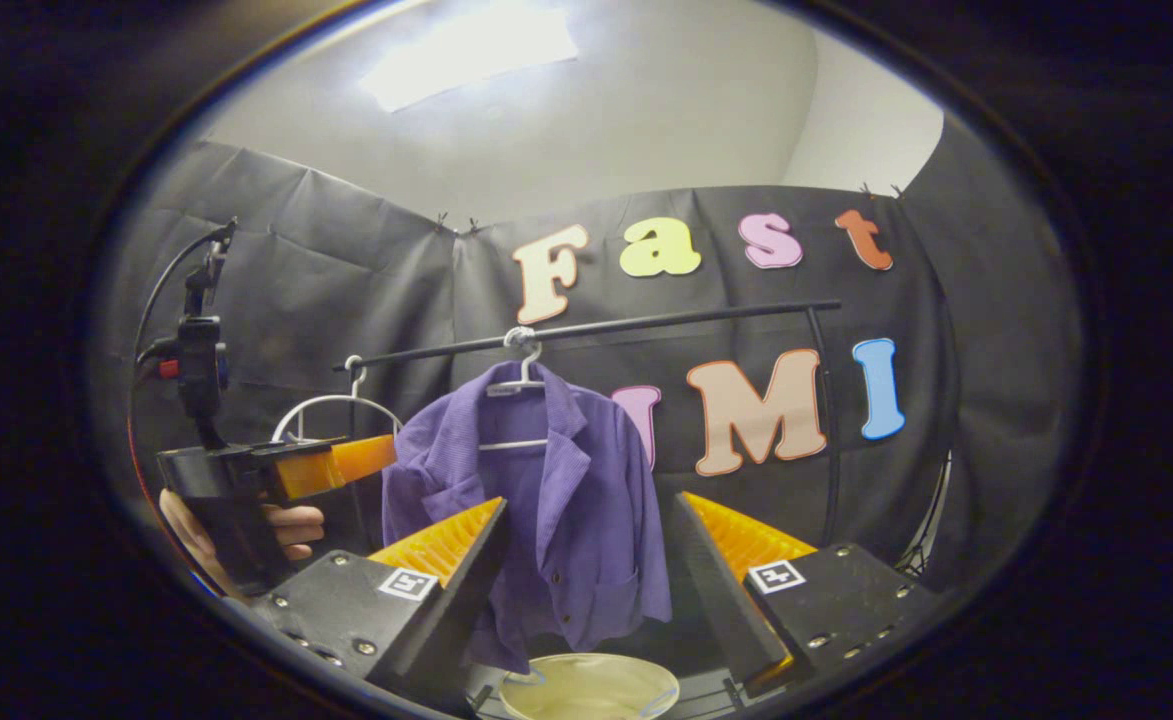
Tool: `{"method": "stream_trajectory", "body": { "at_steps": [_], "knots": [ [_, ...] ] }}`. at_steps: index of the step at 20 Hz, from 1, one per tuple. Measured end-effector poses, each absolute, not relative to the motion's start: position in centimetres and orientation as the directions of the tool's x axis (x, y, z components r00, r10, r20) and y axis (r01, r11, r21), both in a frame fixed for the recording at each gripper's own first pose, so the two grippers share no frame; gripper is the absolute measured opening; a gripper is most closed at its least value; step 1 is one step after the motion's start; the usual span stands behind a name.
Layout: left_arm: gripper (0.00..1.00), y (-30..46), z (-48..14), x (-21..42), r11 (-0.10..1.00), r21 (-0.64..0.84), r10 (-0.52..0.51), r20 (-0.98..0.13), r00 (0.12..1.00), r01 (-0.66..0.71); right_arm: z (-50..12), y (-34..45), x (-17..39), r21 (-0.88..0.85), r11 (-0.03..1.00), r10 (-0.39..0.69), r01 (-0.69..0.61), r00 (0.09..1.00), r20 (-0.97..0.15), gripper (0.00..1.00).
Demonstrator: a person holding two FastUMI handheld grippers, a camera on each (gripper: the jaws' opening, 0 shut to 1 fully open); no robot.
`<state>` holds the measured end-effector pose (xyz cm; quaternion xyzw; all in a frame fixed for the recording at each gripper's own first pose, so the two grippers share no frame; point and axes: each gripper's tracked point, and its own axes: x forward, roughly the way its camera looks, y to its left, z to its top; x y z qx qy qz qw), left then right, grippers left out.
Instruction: Grasp the clothes on the hanger with both hands and then place them into the laundry hamper below.
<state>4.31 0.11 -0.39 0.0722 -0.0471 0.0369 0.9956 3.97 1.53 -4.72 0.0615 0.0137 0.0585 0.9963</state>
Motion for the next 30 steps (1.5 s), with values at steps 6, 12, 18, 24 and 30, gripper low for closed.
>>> {"method": "stream_trajectory", "body": {
  "at_steps": [6, 12, 18, 24, 30],
  "knots": [
    [0.92, 0.1, -3.5, 6.4, 0.979, 0.178, 0.096, 0.032, 0.995, -0.1, -7.3, 3.9, 7.6, 0.105, 0.977, 0.192, -0.184, 0.979, -0.069, 1.0],
    [0.92, 0.7, -8.4, 8.0, 0.973, 0.19, 0.146, -0.047, 0.988, -0.134, -9.8, 2.7, 12.7, 0.085, 0.989, 0.131, -0.124, 0.988, -0.084, 0.97],
    [0.92, 0.9, -14.5, 11.2, 0.964, 0.215, 0.187, -0.133, 0.973, -0.156, -13.5, 2.7, 19.1, 0.163, 0.97, 0.199, -0.182, 0.975, -0.095, 0.97],
    [0.96, 3.5, -15.3, 13.5, 0.936, 0.245, 0.282, -0.086, 0.955, -0.254, -16.0, 6.3, 24.1, 0.329, 0.894, 0.35, -0.305, 0.933, -0.083, 0.98],
    [0.9, 2.7, -11.2, 15.1, 0.948, 0.18, 0.268, -0.001, 0.963, -0.263, -16.2, 8.8, 27.0, 0.214, 0.905, 0.391, -0.367, 0.917, -0.084, 1.0]
  ]
}}
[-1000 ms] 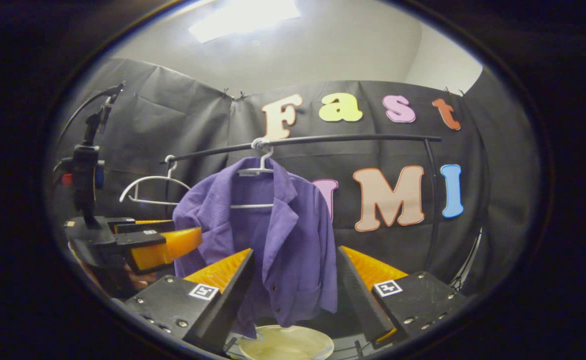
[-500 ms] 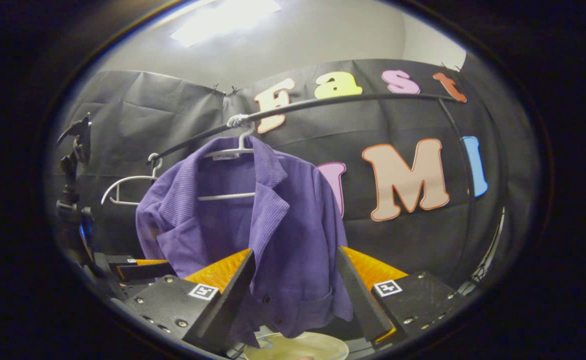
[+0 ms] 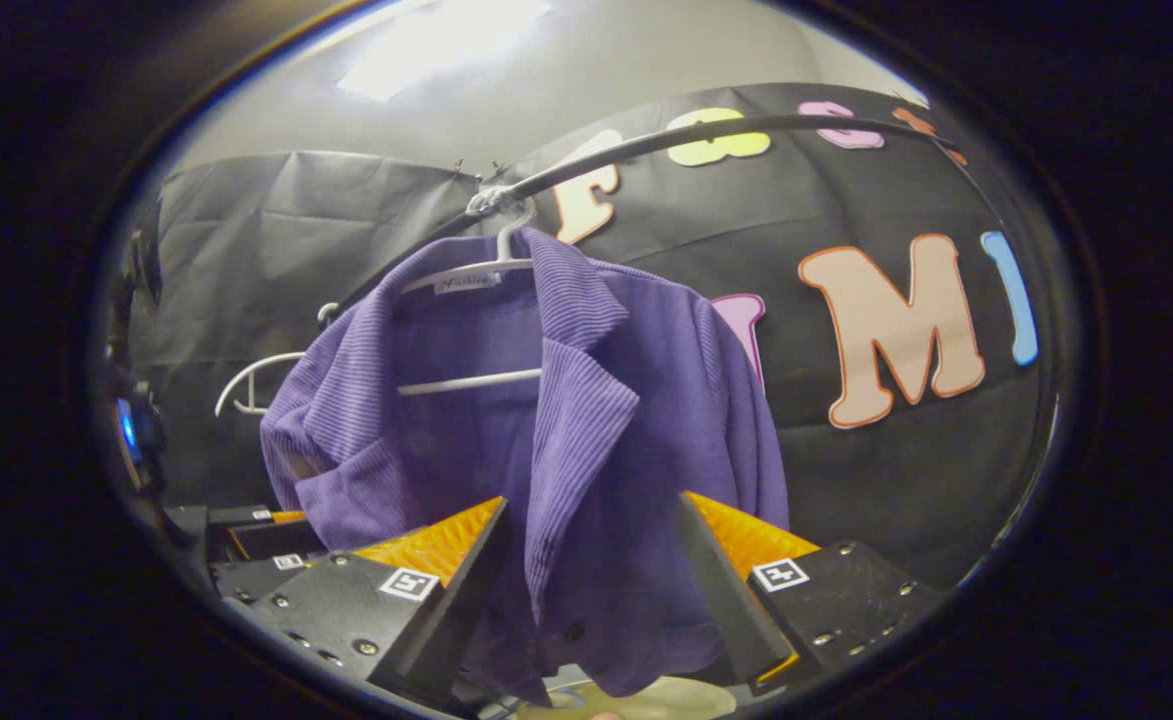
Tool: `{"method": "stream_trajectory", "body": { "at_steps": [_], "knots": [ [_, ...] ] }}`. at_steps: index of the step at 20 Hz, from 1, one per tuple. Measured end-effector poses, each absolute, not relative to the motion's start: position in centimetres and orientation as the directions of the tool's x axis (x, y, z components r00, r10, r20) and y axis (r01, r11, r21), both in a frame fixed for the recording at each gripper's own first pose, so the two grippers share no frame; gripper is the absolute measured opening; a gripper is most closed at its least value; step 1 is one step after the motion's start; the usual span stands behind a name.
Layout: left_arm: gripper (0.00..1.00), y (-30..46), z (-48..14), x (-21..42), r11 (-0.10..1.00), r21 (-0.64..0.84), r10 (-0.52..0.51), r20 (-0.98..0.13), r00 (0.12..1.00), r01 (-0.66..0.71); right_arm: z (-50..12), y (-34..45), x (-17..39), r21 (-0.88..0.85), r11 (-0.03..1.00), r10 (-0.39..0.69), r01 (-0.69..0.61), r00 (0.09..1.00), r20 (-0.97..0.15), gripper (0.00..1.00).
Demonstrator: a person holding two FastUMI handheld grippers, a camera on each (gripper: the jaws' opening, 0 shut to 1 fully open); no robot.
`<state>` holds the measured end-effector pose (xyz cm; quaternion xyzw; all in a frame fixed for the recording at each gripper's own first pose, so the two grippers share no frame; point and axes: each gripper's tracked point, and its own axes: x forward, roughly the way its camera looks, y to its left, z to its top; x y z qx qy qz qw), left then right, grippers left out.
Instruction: Grasp the clothes on the hanger with both hands and then place them into the laundry hamper below.
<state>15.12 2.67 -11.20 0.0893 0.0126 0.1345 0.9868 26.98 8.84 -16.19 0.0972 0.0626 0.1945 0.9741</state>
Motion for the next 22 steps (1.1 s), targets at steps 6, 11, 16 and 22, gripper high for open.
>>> {"method": "stream_trajectory", "body": {
  "at_steps": [6, 11, 16, 22],
  "knots": [
    [0.87, 4.9, -11.2, 16.5, 0.966, 0.082, 0.247, -0.009, 0.969, -0.245, -15.9, 11.7, 29.4, 0.177, 0.899, 0.416, -0.4, 0.907, -0.065, 0.98],
    [0.64, 5.4, -10.7, 18.1, 0.97, 0.07, 0.236, -0.041, 0.971, -0.233, -15.8, 12.7, 32.9, 0.136, 0.922, 0.377, -0.364, 0.922, -0.085, 0.98],
    [0.05, 4.7, -11.7, 18.1, 0.966, 0.186, 0.205, -0.132, 0.97, -0.179, -15.2, 12.8, 34.2, 0.066, 0.924, 0.383, -0.378, 0.915, -0.128, 0.0],
    [0.05, 3.3, -9.5, 13.2, 0.981, 0.185, 0.083, -0.136, 0.987, -0.057, -13.8, 9.7, 31.4, 0.158, 0.929, 0.353, -0.334, 0.929, -0.114, 0.03]
  ]
}}
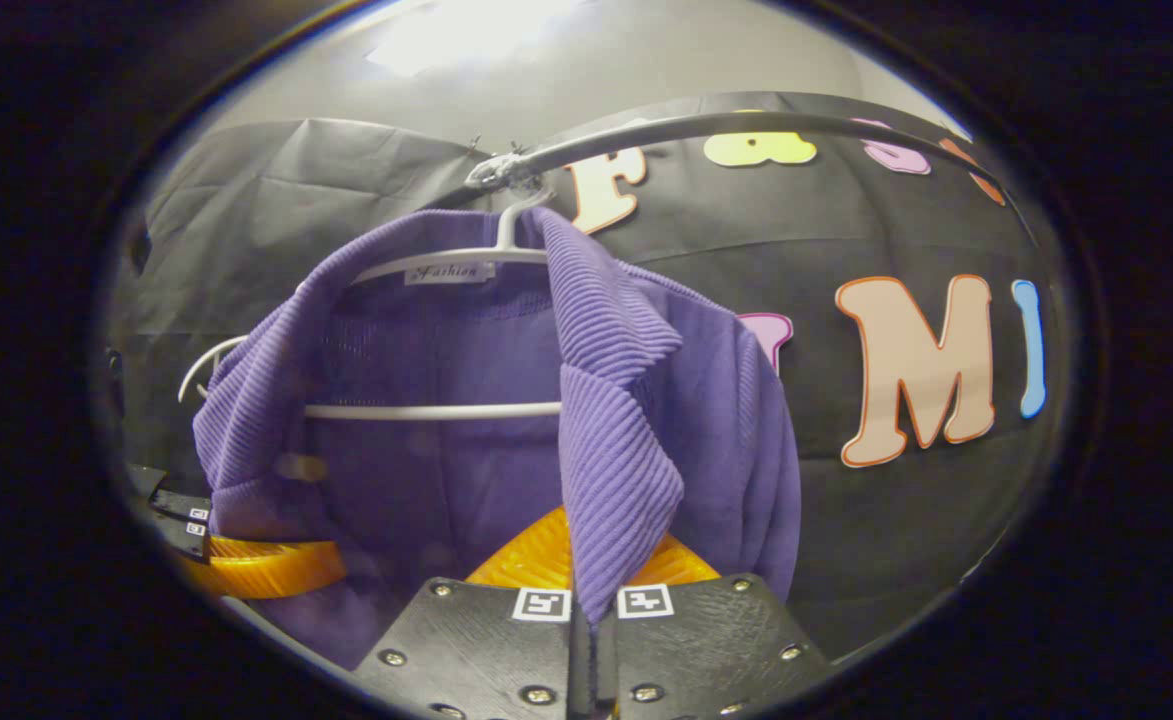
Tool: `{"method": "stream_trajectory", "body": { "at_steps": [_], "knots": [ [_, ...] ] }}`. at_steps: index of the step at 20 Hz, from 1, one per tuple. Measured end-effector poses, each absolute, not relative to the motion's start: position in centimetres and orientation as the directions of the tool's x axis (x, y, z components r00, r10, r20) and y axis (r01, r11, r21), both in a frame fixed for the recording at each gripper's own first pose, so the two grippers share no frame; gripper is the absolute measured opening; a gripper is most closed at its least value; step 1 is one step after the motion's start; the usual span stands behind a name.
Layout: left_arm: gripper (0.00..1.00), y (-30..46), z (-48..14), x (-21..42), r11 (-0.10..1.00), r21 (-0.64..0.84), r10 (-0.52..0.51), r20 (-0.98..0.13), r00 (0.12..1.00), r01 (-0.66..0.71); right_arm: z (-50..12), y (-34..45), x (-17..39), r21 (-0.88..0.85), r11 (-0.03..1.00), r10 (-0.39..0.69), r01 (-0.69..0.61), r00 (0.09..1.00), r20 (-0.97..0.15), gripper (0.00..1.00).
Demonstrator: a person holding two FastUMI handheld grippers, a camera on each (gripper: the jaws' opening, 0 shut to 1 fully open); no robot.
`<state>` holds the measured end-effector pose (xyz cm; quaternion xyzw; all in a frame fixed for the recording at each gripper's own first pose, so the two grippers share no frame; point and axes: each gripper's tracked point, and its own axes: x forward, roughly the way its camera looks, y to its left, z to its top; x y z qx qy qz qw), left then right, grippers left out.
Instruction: Grasp the clothes on the hanger with both hands and then place them into the laundry hamper below.
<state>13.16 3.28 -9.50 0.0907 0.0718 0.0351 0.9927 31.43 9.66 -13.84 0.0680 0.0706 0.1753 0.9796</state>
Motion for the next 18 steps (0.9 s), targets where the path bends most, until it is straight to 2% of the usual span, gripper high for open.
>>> {"method": "stream_trajectory", "body": {
  "at_steps": [2, 4, 5, 7, 10, 13, 14, 15, 18],
  "knots": [
    [0.02, 3.0, -9.1, 11.5, 0.992, 0.129, 0.023, -0.143, 0.989, -0.004, -13.0, 9.0, 30.5, 0.159, 0.933, 0.341, -0.323, 0.934, -0.106, 0.03],
    [0.05, 2.8, -8.1, 10.0, 0.996, 0.077, -0.041, -0.116, 0.992, 0.051, -12.1, 8.4, 29.6, 0.145, 0.94, 0.325, -0.31, 0.941, -0.095, 0.03],
    [0.04, 3.2, -7.5, 9.5, 0.996, 0.066, -0.049, -0.105, 0.993, 0.056, -11.9, 8.2, 29.2, 0.131, 0.945, 0.314, -0.301, 0.945, -0.094, 0.0],
    [0.04, 3.6, -7.2, 8.6, 0.996, 0.057, -0.065, -0.116, 0.991, 0.071, -11.3, 6.9, 29.0, 0.079, 0.965, 0.257, -0.251, 0.963, -0.084, 0.03],
    [0.04, 3.6, -6.5, 7.7, 0.994, 0.04, -0.098, -0.144, 0.985, 0.105, -10.5, 5.8, 28.3, -0.005, 0.979, 0.204, -0.205, 0.976, -0.076, 0.03],
    [0.02, 5.2, -4.7, 6.8, 0.994, 0.07, -0.076, -0.152, 0.986, 0.087, -9.9, 4.0, 29.0, -0.059, 0.989, 0.133, -0.138, 0.987, -0.086, 0.0],
    [0.04, 5.4, -4.1, 6.4, 0.993, 0.073, -0.078, -0.154, 0.985, 0.09, -9.5, 3.3, 29.4, -0.074, 0.991, 0.105, -0.111, 0.991, -0.084, 0.03],
    [0.02, 5.9, -3.4, 6.0, 0.992, 0.084, -0.08, -0.159, 0.984, 0.094, -9.0, 2.4, 29.9, -0.09, 0.992, 0.077, -0.084, 0.994, -0.076, 0.0],
    [0.02, 8.7, -2.2, 5.8, 0.99, 0.13, -0.026, -0.169, 0.985, 0.048, -7.1, 0.6, 31.6, -0.134, 0.991, 0.005, -0.008, 1.0, -0.026, 0.03]
  ]
}}
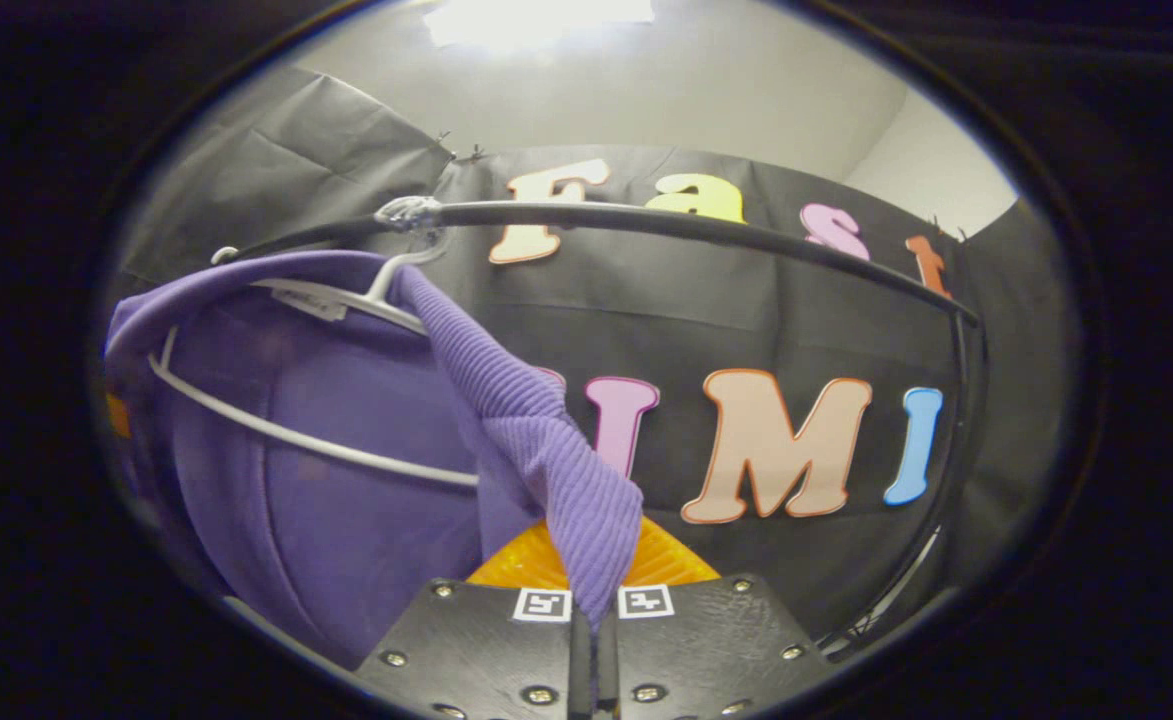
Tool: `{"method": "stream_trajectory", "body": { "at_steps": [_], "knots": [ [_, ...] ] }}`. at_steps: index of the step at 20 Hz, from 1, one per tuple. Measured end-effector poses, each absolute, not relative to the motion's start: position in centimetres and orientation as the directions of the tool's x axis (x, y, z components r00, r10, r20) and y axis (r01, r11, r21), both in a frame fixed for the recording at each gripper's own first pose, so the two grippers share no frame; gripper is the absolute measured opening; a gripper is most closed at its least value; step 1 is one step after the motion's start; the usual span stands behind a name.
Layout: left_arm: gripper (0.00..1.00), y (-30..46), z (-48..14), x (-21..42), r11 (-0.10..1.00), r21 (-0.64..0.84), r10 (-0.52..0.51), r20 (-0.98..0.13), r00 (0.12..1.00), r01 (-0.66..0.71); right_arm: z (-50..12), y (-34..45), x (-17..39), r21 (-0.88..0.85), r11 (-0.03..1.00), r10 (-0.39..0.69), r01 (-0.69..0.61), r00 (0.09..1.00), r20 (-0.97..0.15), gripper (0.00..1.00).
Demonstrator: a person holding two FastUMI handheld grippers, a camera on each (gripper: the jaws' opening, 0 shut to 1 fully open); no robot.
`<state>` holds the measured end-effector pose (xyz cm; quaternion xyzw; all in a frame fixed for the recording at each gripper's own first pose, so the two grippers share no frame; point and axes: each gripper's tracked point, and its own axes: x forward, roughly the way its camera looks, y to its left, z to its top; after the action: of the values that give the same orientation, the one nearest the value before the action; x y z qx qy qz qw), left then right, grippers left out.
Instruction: Grasp the clothes on the hanger with both hands and then place them into the laundry hamper below.
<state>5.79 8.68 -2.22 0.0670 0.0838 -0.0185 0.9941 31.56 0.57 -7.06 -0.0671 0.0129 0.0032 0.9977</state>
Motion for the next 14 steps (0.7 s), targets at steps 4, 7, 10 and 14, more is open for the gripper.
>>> {"method": "stream_trajectory", "body": {
  "at_steps": [4, 7, 10, 14],
  "knots": [
    [0.04, 9.7, -0.3, 4.9, 0.981, 0.189, -0.013, -0.167, 0.986, 0.045, -5.3, -0.1, 33.9, -0.184, 0.98, -0.067, 0.073, 0.997, 0.038, 0.0],
    [0.04, 10.3, 0.3, 4.6, 0.969, 0.239, -0.011, -0.18, 0.984, 0.055, -4.1, -0.4, 34.9, -0.189, 0.975, -0.105, 0.117, 0.992, 0.075, 0.0],
    [0.04, 10.7, 0.3, 4.6, 0.957, 0.279, -0.025, -0.208, 0.978, 0.084, -3.4, -0.6, 36.6, -0.191, 0.972, -0.117, 0.137, 0.987, 0.112, 0.03],
    [0.04, 11.6, 1.3, 4.5, 0.949, 0.288, -0.055, -0.237, 0.97, 0.124, -3.9, 0.0, 39.2, -0.211, 0.97, -0.103, 0.124, 0.989, 0.109, 0.02]
  ]
}}
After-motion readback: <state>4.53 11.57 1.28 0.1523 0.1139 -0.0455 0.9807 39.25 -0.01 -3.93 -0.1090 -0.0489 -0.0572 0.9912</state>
